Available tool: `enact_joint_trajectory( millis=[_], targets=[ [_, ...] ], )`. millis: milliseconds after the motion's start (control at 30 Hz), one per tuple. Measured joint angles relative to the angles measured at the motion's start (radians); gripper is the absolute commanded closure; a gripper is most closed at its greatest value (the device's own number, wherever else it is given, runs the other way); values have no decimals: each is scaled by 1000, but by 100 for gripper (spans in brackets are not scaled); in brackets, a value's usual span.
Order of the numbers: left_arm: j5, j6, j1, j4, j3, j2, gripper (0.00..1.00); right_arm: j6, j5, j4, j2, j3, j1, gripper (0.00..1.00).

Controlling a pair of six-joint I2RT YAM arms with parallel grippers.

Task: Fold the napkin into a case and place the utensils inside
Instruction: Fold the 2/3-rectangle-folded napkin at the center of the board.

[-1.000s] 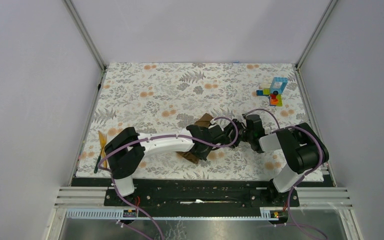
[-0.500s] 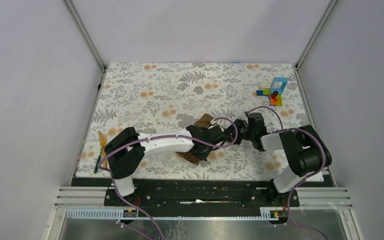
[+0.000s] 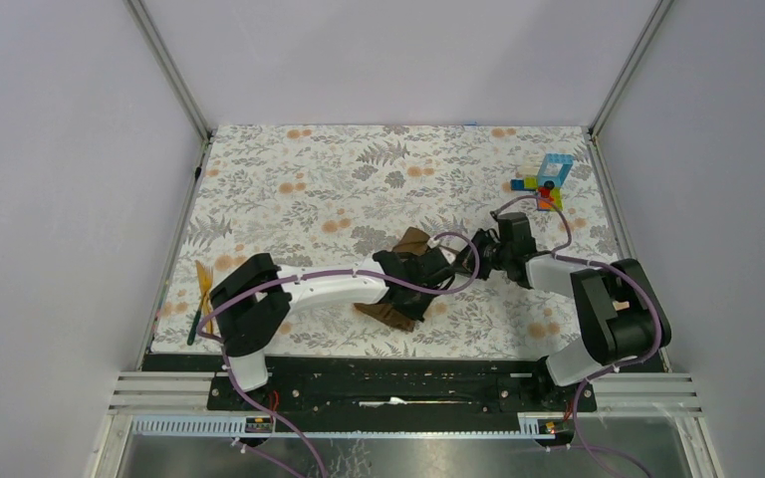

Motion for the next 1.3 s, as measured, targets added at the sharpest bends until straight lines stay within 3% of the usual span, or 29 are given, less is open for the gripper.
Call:
enact_joint_trajectory(
  millis=[400, 633, 933, 1000, 1133, 1300],
  targets=[
    [161, -60, -3, 214, 32, 94, 100, -299, 44, -514, -14, 266, -76, 100],
    [214, -75, 6, 300, -6, 89, 100, -343, 61, -668, 34, 373, -63, 100],
    [299, -88, 76, 370, -145, -2, 100, -316, 129, -737, 69, 457, 26, 100],
    [311, -88, 89, 375, -166, -24, 92, -292, 144, -736, 69, 470, 45, 100],
    [312, -88, 92, 374, -171, -31, 63, -236, 161, -732, 69, 472, 54, 100],
    [249, -77, 48, 325, -147, -31, 44, -149, 163, -718, 69, 463, 54, 100]
  ],
)
